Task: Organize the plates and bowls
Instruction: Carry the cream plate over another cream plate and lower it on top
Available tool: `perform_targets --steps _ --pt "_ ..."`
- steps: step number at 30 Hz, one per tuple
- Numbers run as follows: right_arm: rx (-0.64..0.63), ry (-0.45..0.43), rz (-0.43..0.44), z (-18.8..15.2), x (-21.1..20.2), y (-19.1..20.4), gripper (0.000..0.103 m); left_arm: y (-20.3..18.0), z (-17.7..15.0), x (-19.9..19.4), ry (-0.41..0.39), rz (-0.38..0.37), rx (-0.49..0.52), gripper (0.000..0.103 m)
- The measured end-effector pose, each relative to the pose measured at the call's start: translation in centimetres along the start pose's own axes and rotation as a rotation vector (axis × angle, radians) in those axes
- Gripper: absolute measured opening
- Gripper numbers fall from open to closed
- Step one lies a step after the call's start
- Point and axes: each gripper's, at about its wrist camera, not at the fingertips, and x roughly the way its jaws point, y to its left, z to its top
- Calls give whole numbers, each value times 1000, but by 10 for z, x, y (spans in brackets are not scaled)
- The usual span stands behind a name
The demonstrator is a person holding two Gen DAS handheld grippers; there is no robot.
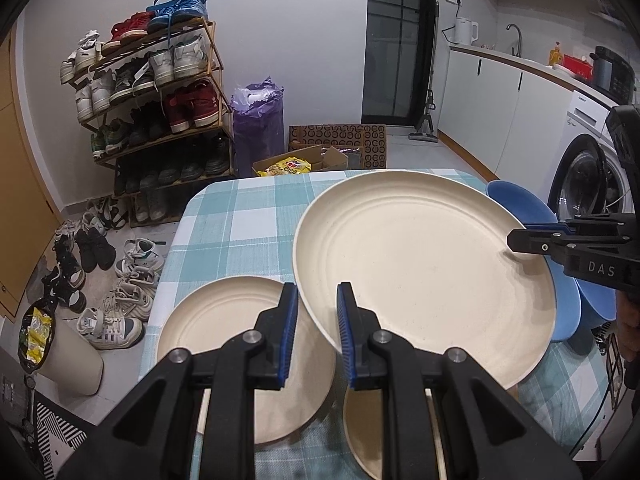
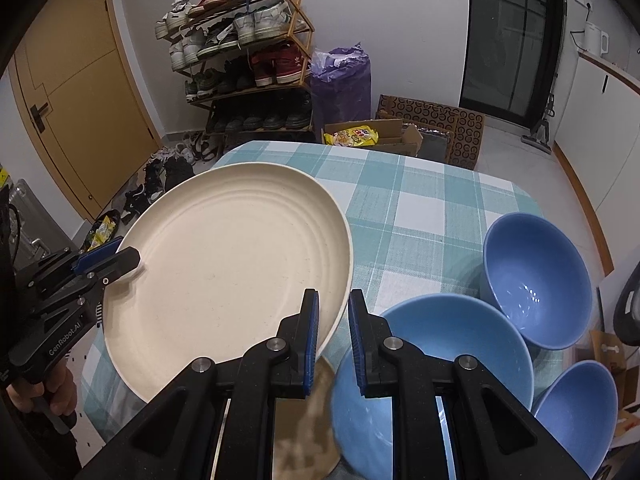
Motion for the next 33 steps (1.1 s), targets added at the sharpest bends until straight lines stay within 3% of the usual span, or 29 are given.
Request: perform_targets --steps 33 --pt "-6 -73 20 -78 -32 19 16 -12 -54 -37 -45 21 21 18"
